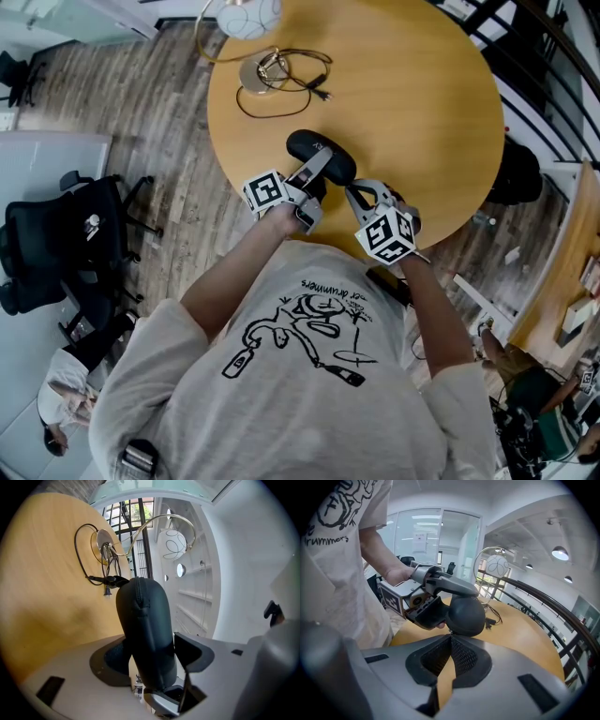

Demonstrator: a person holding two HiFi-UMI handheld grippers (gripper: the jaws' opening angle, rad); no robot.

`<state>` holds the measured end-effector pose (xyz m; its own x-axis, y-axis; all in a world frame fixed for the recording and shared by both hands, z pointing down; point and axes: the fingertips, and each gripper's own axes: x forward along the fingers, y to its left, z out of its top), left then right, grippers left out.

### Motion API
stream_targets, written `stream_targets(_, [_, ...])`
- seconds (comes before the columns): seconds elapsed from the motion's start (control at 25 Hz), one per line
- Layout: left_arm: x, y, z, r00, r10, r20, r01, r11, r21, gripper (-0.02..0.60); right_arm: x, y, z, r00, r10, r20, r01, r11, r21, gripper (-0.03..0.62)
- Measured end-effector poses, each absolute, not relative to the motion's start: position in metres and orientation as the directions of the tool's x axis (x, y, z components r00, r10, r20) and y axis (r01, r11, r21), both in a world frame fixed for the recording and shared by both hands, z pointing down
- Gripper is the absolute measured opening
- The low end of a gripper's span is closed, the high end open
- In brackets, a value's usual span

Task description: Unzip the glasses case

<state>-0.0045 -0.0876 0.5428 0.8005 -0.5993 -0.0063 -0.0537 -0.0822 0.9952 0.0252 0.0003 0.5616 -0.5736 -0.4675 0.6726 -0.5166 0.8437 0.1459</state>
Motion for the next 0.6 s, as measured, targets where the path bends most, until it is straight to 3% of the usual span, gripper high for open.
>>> stream_targets(0.32, [-0.0034,-0.0845,0.5339,0.813,-0.582,-0.011,-0.069,-0.116,0.991,0.221,0.0280,0.0008,0.5656,-0.563,-0.460,0.687,-0.509,0.848,0.151,0.020])
stream_targets(0.6, [-0.0038,-0.0790,0.5347,0.837,-0.547,-0.004,-0.074,-0.121,0.990,0.199,0.0317,0.0018,0.5681,-0.543,-0.463,0.701,-0.498,0.849,0.175,0.020])
